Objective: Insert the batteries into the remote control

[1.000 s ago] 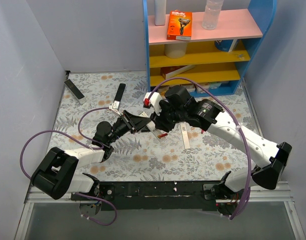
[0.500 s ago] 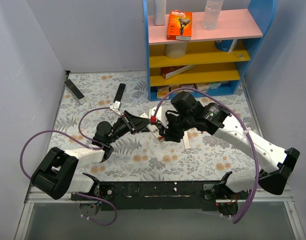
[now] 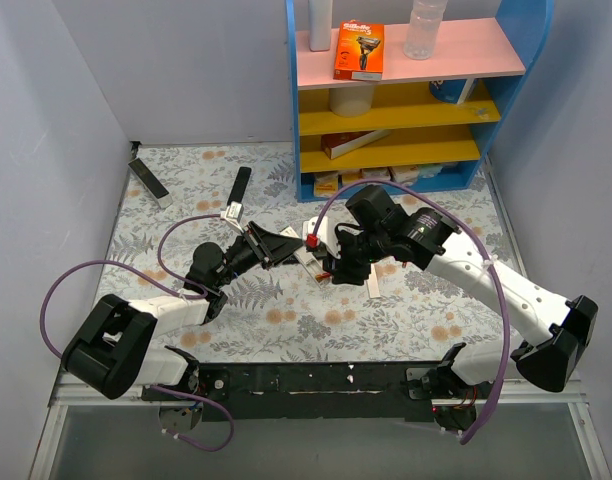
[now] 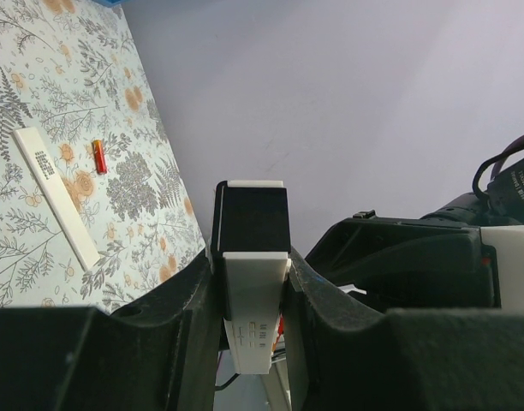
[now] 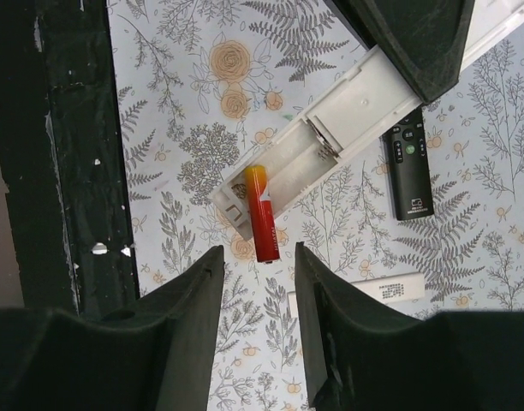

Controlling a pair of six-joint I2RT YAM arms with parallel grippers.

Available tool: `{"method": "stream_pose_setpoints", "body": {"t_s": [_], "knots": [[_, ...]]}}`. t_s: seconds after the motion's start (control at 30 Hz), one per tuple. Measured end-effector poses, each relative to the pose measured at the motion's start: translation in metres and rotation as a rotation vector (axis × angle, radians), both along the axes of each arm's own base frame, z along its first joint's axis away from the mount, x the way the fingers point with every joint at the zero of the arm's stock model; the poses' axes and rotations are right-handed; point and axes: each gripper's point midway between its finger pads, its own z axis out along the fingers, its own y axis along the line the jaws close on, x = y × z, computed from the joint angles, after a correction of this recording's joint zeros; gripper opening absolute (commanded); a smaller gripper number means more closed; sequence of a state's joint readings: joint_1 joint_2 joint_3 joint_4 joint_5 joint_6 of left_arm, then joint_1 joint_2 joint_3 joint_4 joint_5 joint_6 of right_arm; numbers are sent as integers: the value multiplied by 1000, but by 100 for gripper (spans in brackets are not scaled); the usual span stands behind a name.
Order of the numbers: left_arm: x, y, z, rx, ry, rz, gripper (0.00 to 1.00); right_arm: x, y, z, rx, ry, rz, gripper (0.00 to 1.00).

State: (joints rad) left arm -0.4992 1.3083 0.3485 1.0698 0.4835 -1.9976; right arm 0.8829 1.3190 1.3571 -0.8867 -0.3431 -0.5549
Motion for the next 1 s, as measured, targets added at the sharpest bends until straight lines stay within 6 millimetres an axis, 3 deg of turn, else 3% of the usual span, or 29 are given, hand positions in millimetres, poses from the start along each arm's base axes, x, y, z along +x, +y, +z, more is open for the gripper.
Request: {"method": "stream_pose_setpoints", "body": {"t_s": [0.6, 1.0], "knots": [[0, 0, 0, 2, 2, -2, 0, -3, 5, 0, 30, 33, 1, 3], [8, 5, 0, 2, 21, 57, 0, 5, 9, 5, 85, 102, -191, 1]]}}
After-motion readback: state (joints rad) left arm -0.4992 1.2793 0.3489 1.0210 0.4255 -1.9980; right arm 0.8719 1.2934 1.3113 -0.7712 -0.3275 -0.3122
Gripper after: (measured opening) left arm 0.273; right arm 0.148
